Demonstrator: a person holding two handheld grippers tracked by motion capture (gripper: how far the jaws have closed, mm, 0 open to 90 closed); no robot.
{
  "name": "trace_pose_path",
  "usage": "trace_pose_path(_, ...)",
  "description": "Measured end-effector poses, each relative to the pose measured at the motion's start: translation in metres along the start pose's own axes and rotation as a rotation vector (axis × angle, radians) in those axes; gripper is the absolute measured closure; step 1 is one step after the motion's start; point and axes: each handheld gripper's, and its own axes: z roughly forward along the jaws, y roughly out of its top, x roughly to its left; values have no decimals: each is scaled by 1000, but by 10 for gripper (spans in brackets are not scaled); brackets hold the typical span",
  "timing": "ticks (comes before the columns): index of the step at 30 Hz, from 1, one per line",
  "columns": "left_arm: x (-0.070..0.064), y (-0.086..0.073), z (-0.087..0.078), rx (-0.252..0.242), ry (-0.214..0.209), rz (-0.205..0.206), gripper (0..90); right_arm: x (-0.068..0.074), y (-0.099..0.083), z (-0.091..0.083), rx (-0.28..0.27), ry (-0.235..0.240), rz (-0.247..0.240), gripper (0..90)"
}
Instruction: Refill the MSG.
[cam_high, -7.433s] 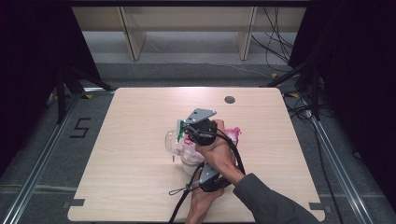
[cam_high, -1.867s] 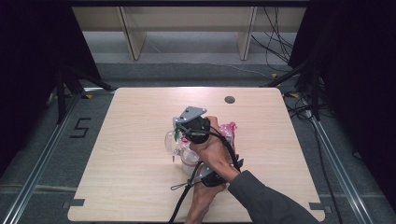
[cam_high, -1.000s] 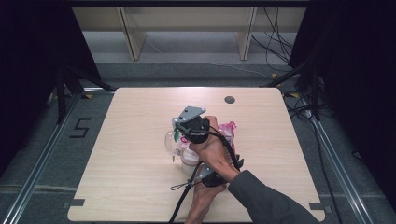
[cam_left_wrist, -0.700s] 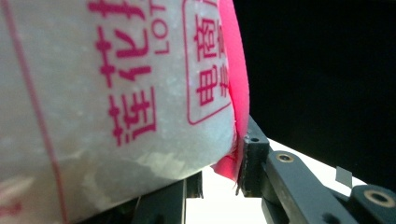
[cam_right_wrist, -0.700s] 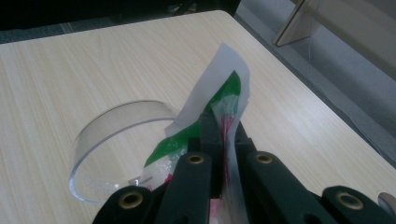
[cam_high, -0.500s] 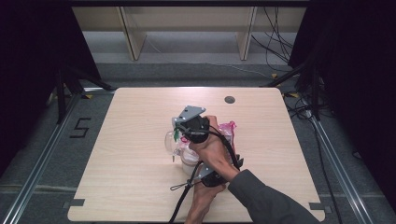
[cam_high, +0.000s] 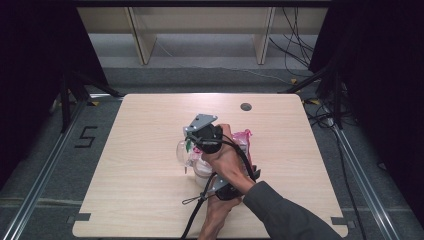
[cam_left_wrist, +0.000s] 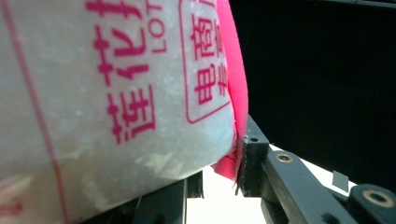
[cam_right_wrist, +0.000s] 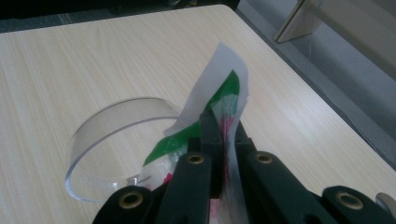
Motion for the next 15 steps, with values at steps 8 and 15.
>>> trace_pose_path(8,2,-1,-1,23,11,17,756,0,0,-1,-18,-5,6,900)
trace_pose_path(15,1,-1,-1,12,1,-1,756,0,-2,1,-13,-1,8,900)
